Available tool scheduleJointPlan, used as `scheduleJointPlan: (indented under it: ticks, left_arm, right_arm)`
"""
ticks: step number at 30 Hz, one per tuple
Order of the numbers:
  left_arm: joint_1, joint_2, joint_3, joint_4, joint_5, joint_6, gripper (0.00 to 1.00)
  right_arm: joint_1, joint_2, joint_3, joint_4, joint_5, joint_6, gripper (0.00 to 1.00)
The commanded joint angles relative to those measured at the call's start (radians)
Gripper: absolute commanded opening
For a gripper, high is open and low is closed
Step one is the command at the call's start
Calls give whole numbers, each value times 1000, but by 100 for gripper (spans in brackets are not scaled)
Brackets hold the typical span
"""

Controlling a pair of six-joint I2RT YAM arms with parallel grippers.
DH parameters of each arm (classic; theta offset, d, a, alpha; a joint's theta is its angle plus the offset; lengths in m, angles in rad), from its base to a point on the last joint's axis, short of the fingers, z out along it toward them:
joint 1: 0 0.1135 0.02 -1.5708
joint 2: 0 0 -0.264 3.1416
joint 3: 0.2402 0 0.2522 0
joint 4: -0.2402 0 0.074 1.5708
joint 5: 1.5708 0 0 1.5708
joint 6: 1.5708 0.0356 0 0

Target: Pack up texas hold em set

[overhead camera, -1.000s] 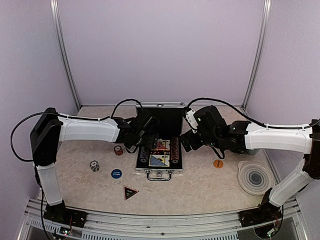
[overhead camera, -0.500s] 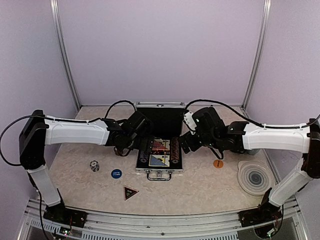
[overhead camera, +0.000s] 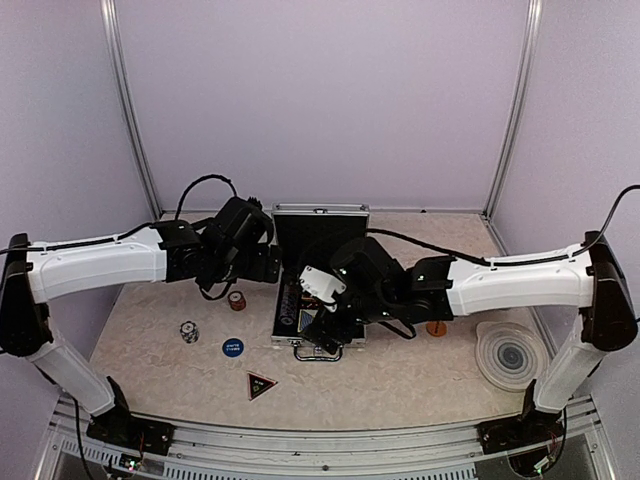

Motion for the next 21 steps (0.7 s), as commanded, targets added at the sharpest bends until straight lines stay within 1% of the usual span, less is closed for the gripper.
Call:
scheduleJointPlan:
  ticks: [1,5,8,14,17,21]
  left_arm:
    - [82,-90,-21,-42,-23,25,99]
    - [178,-167,-53,-38,18,54,99]
    - [225,-220,-61,-54,24,82,99]
    - [265,-288,-85,-65,28,162,99]
    - [272,-312,-133,-19,5,203,99]
    - [297,-337,-205,43,-1,211,99]
  right_arm:
    - [63,115,114,-72,-55,-59,99]
    - [112,217,203,-130,-103,-83,99]
    - [144,289,271,-178,-158,-114,99]
    - [176,426,429,-293,-223,-161,99]
    - [183,489,514,-342,-252,-171,99]
    - [192,567,615,-394,-261,-183,99]
